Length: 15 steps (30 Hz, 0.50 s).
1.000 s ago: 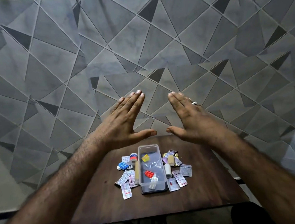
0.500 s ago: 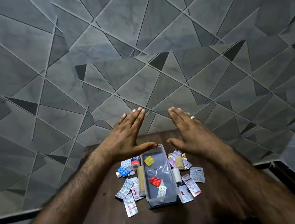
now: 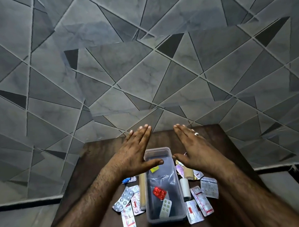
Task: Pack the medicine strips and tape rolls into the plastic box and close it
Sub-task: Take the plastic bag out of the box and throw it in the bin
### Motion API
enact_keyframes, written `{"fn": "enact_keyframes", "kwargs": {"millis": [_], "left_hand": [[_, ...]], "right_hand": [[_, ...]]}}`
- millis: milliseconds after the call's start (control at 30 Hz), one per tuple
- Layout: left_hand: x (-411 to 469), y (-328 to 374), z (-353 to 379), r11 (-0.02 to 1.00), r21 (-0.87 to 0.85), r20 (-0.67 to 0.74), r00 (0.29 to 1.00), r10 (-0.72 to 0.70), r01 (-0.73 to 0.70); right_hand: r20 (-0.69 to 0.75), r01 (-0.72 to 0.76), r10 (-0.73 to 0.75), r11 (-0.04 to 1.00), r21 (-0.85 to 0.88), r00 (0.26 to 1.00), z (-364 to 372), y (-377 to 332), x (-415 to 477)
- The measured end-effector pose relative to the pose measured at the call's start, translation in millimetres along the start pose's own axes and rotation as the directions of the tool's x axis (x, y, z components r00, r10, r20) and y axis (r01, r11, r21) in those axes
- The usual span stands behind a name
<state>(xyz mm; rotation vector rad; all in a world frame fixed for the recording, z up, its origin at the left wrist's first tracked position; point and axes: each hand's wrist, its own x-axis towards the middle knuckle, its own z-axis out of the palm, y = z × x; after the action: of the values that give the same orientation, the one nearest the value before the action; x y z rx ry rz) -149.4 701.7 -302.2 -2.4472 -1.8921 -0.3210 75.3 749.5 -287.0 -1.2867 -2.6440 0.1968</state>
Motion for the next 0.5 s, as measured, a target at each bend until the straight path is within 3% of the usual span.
{"fn": "enact_keyframes", "kwargs": {"millis": [200,500], "left_hand": [[10.3,-1.4,44.4,0.998,-0.034,0.047,0.998,-0.053,0.054],[13.0,-17.3,99.8,0.989,-0.041,0.252,0.96,-0.124,0.139]], "right_hand": [[0.074,0.022,-0.024,0.999,0.023,0.997,30.2,25.8,20.9],[0.206,0.034,-0.048,0.997,0.075,0.977,90.2,36.2,38.4]]}}
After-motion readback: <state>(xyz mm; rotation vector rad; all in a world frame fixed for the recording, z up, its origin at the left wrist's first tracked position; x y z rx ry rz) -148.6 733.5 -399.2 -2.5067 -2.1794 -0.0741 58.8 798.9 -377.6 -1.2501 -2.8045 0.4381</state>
